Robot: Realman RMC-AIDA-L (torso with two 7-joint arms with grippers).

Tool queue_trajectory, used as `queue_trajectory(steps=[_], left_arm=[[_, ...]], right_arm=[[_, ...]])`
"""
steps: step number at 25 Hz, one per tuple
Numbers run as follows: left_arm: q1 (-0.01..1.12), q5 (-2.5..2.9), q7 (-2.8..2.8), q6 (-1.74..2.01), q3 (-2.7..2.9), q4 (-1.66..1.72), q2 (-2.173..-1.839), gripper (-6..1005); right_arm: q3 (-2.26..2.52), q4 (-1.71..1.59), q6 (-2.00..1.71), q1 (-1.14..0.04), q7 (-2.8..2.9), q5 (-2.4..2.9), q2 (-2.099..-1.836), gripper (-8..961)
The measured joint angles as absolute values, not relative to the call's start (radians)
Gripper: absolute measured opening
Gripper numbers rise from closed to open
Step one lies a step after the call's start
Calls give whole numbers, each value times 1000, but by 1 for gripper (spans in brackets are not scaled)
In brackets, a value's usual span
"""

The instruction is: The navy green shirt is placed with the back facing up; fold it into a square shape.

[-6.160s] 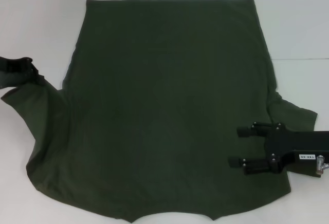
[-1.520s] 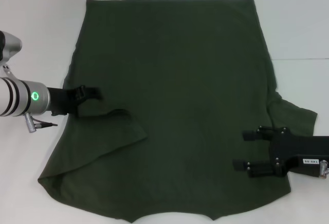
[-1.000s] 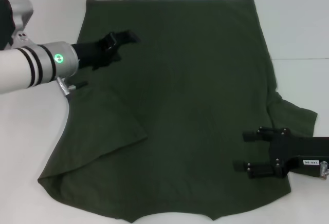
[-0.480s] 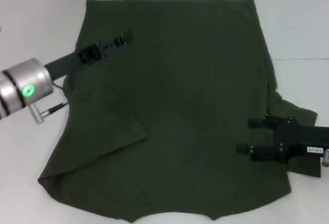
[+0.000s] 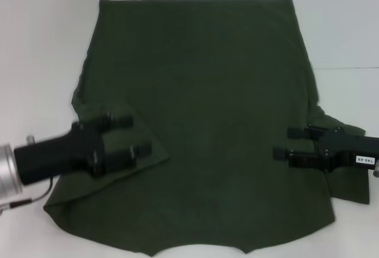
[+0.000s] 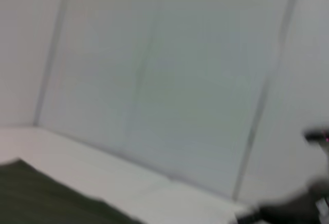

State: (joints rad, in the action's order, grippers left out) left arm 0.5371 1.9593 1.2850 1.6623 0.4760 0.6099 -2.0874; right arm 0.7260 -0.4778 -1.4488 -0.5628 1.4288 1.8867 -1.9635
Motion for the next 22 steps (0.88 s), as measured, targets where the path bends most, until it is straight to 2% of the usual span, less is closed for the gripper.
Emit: queue_trajectory(steps=[6,9,10,11,13,14,15,17,22], left_arm=[[475,2044,1138,1679,442,619,-2112,809],[465,2040,1108,1694,426,608,-2118,810],[465,2039,1106,1699,426,606,-2120,811],[464,2039,1106,1703,426,605,-2122,811],[463,2039,1105,1709,427,600,-2124,812],[462,2039,1104,1711,427,597,-2125,812],[460,2039,1101,1712,426,594,-2126,812],[455,2037,1095,1712,424,592,-2127,812],[448,2036,1067,1712,423,592,-2133,812]], right_arm=[[725,-485,-1455,-565,1508,1887,-1965,880],[725,-512,-1465,-580,1668,1888,-1954,880],[735,-544,-1476,-593,1825,1897,-1938,880],[735,-544,-1476,-593,1825,1897,-1938,880],[744,-566,-1487,-610,1996,1923,-1910,880],[743,-569,-1497,-625,2141,1957,-1881,881],[743,-569,-1497,-625,2141,1957,-1881,881],[722,-577,-1524,-632,2294,2008,-1852,881],[641,-593,-1559,-613,2414,2130,-1830,881]])
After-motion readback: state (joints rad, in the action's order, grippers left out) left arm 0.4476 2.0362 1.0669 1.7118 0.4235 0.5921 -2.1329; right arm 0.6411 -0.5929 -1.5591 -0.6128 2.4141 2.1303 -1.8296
